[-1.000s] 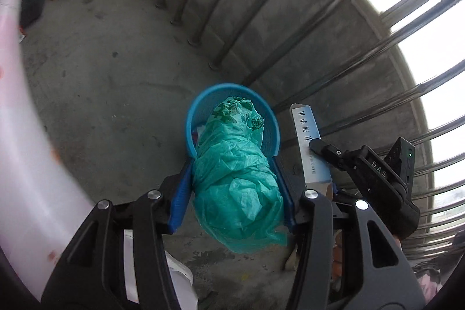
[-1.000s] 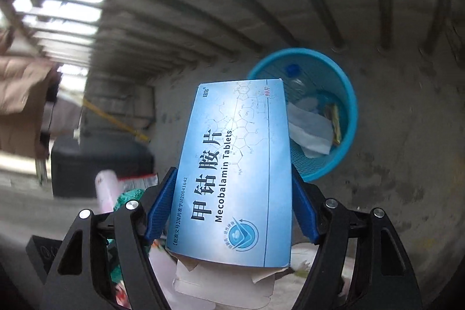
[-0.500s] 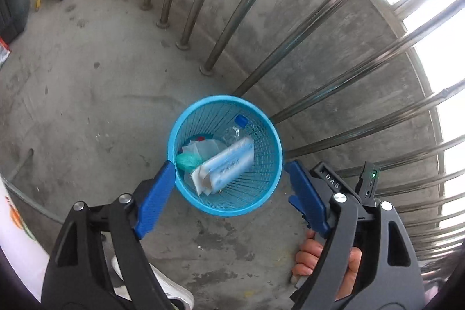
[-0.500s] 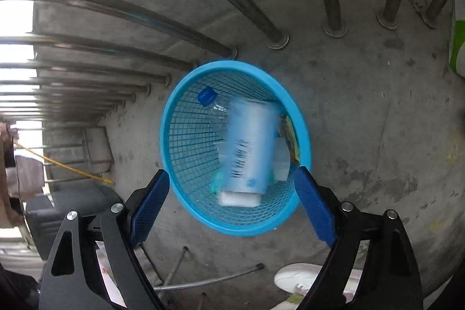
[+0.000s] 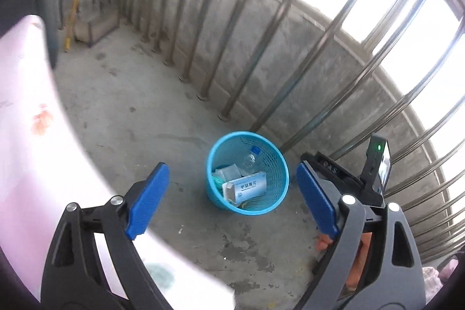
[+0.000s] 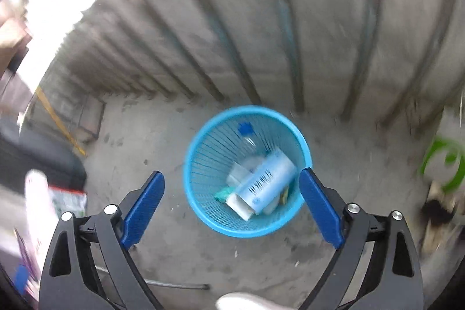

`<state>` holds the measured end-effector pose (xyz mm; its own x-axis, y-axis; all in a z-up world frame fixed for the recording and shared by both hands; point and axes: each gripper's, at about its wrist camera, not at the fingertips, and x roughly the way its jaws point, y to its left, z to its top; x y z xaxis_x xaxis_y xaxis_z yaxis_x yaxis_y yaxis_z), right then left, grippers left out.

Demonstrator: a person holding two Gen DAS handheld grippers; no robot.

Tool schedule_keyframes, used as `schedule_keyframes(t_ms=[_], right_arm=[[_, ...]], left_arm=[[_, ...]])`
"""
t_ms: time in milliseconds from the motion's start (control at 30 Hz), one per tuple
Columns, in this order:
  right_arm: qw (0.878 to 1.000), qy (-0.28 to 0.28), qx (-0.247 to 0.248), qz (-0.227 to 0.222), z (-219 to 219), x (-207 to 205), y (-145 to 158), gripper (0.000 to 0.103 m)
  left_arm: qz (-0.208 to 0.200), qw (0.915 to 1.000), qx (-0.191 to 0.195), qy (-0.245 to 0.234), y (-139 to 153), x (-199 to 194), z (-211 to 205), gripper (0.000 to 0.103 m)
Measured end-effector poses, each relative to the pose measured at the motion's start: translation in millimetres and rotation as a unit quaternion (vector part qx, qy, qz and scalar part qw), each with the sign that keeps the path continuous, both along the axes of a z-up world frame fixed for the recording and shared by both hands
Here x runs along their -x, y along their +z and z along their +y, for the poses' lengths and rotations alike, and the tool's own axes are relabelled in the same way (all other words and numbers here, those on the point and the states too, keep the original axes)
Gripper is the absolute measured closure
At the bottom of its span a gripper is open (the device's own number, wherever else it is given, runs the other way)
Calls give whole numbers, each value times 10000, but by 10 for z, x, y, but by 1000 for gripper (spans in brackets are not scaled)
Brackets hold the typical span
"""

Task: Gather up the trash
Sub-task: 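Move both tools back to the table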

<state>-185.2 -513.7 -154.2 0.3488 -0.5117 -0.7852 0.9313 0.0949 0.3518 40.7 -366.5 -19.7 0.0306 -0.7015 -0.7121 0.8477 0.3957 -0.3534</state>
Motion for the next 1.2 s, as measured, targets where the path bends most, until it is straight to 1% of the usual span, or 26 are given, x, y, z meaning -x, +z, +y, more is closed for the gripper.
schedule_keyframes(t_ms=[67,133,167,200,233,300,333,400,433,467,500,533,567,600,667,700,767,800,833,900,933,967,1033,1100,1167,1200], right_arm=[[9970,484,546,244,178,-225,264,7],[9905,754,978,599,360,-419,483,6],[9857,889,1192,791,466,-527,589,6],[9782,1114,1457,970,609,-656,714,6],[9710,1328,1676,1066,735,-767,811,6],[9580,1695,2008,1146,976,-921,985,6],[9471,1990,2232,1165,1166,-1035,1088,6],[9337,2367,2452,1094,1404,-1184,1191,6],[9224,2720,2574,942,1585,-1274,1268,6],[9163,2900,2633,829,1689,-1346,1298,6],[9092,3105,2697,655,1812,-1392,1344,6],[9005,3356,2741,376,1946,-1451,1385,6],[8926,3585,2731,142,2070,-1531,1418,6],[8873,3737,2701,42,2158,-1611,1451,6],[8703,4195,2573,-207,2401,-1814,1481,6],[8640,4355,2511,-280,2498,-1880,1507,6],[8454,4810,2267,-509,2727,-2074,1524,6],[8365,5010,2123,-645,2844,-2164,1542,6],[8243,5283,1868,-809,2950,-2294,1536,6],[8078,5585,1623,-954,3117,-2436,1520,6],[7969,5756,1553,-976,3218,-2526,1505,7],[7838,5927,1580,-974,3342,-2600,1496,7],[7545,6278,1635,-997,3594,-2714,1480,9],[7248,6650,1460,-1057,3808,-2857,1420,14],[7071,6878,1237,-1075,3959,-2951,1328,19],[7003,6967,1125,-1074,4019,-3018,1279,23]], left_arm=[[-87,9993,150,320,121,-62,409,12],[-86,9976,306,620,192,-133,781,11],[-80,9965,358,750,223,-175,941,11],[-113,9939,419,1016,261,-228,1215,10],[-147,9920,457,1164,279,-253,1376,9],[-205,9848,597,1620,309,-341,1844,9],[-194,9819,640,1771,320,-371,2012,9],[-152,9735,721,2166,306,-438,2466,9],[-130,9697,774,2312,285,-464,2653,9],[-116,9657,814,2465,271,-481,2820,9],[-109,9594,839,2690,240,-497,3055,9],[-102,9534,855,2893,213,-511,3269,9],[-91,9481,879,3053,190,-515,3442,9],[-83,9414,940,3237,155,-518,3645,9],[-107,9281,1067,3565,104,-537,3966,9],[-135,9222,1080,3710,80,-560,4116,9],[-149,9131,901,3974,25,-635,4321,9],[-146,9058,671,4181,-33,-694,4426,9],[-131,9032,636,4242,-65,-722,4508,9],[-6,8975,707,4352,-140,-785,4689,9],[38,8952,725,4397,-162,-779,4695,9],[88,8936,758,4424,-185,-789,4747,9],[168,8942,842,4392,-246,-818,4842,9],[186,8926,883,4418,-287,-892,4897,9],[174,8886,944,4485,-316,-945,4958,9],[165,8851,997,4544,-328,-1006,5012,9]])
